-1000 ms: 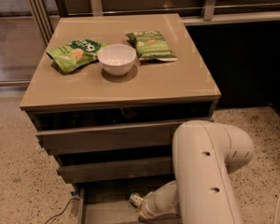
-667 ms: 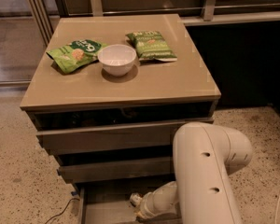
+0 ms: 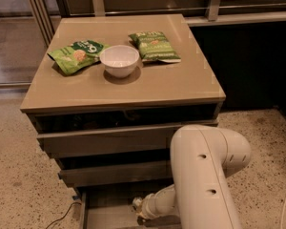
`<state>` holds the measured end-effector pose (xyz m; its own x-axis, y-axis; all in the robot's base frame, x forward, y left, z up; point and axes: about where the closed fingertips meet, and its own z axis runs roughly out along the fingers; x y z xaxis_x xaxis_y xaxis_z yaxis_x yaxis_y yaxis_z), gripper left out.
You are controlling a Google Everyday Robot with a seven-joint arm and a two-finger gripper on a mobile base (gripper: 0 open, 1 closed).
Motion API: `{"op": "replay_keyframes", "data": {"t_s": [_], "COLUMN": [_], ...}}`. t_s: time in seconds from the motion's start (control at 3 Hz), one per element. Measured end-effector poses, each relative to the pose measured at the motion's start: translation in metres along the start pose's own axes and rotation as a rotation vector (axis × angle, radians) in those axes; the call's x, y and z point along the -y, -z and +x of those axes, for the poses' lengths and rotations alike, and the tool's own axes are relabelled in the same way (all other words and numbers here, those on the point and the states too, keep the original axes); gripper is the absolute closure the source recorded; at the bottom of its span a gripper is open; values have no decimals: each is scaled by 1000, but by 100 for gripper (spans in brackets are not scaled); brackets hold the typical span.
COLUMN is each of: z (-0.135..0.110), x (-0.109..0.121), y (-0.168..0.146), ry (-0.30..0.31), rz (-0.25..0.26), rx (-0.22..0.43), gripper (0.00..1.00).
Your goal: Pick 7up can from bottom drawer and place on counter
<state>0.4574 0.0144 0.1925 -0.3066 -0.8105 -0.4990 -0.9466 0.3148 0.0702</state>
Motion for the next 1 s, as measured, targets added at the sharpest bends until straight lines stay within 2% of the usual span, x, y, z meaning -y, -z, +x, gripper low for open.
{"op": "replay_keyframes", "data": {"t_s": [0.33,0.67,1.0], "z": [4,17,24], "x": [11,23,32], "y": [-2,-5,-6], "ry": [-5,-45,-113], "rz": [29,83,159], "rx": [-3,-25,-40], "gripper": [100,100,100]}}
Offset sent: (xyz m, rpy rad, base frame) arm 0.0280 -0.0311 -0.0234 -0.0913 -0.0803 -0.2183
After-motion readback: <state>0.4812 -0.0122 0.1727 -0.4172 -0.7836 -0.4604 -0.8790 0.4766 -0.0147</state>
